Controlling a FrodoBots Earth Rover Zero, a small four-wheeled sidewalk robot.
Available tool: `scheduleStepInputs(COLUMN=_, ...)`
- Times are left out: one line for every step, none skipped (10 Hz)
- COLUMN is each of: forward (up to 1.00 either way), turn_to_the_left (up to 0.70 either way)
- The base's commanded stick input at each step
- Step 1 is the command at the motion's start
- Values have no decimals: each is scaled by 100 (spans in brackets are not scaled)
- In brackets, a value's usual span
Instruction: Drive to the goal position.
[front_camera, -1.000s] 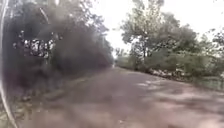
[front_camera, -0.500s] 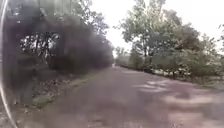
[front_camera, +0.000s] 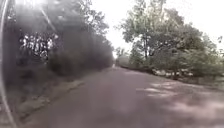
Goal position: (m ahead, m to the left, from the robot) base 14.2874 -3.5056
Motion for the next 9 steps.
scheduleStepInputs(forward=70, turn_to_the_left=0)
scheduleStepInputs(forward=70, turn_to_the_left=0)
scheduleStepInputs(forward=70, turn_to_the_left=0)
scheduleStepInputs(forward=70, turn_to_the_left=0)
scheduleStepInputs(forward=70, turn_to_the_left=0)
scheduleStepInputs(forward=70, turn_to_the_left=0)
scheduleStepInputs(forward=70, turn_to_the_left=0)
scheduleStepInputs(forward=70, turn_to_the_left=0)
scheduleStepInputs(forward=70, turn_to_the_left=0)
